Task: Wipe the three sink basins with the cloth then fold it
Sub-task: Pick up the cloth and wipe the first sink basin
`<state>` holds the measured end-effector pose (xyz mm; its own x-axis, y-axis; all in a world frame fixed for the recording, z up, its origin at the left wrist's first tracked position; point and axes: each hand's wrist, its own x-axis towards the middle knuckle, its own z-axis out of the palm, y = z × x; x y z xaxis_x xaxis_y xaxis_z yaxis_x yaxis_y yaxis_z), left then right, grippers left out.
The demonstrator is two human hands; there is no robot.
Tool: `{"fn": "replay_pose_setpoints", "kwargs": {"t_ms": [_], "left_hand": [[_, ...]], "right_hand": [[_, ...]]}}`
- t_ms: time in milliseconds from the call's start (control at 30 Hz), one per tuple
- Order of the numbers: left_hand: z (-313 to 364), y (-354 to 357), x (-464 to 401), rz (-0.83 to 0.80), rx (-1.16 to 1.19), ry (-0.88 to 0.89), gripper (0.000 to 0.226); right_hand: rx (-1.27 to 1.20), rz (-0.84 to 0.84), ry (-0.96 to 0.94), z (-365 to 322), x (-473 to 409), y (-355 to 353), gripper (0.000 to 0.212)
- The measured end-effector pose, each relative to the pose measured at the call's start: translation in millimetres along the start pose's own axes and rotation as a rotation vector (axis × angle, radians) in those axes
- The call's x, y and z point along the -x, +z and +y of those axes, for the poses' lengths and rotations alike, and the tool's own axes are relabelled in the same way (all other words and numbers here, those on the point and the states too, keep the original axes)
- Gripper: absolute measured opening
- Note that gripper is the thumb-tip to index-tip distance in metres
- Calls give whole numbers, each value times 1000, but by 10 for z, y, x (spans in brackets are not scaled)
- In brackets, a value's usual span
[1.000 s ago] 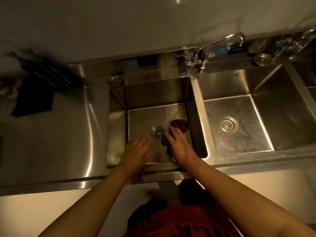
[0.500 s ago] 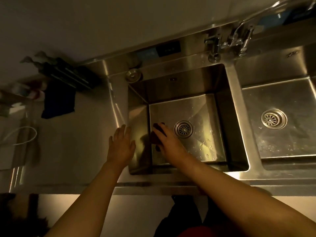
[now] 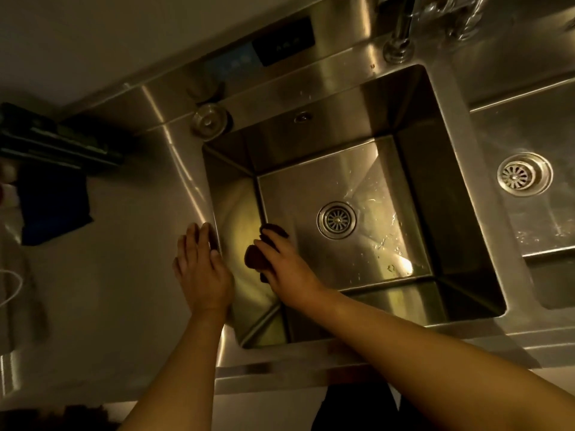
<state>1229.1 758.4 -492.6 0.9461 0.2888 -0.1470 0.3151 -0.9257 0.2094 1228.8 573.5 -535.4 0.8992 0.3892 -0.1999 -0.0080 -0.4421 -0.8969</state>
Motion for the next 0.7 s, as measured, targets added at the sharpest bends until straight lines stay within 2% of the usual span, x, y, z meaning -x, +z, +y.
{"fn": "replay_pose_setpoints", "kwargs": {"t_ms": [233,367,533,700], "left_hand": [[-186,67,-91,60,66,9,58],[-217,88,-100,74,70,36,56],[-220,91,-102,87,72,37,56],[-215,108,-109,108,93,42,57]], "right_hand": [[-163,-50,89,-151,-423,543,62],[-312,36,219,-217,-536,665,62],[-342,160,272,-357,-780,766,63],[-374,189,290,-239,-1240,701,57]]}}
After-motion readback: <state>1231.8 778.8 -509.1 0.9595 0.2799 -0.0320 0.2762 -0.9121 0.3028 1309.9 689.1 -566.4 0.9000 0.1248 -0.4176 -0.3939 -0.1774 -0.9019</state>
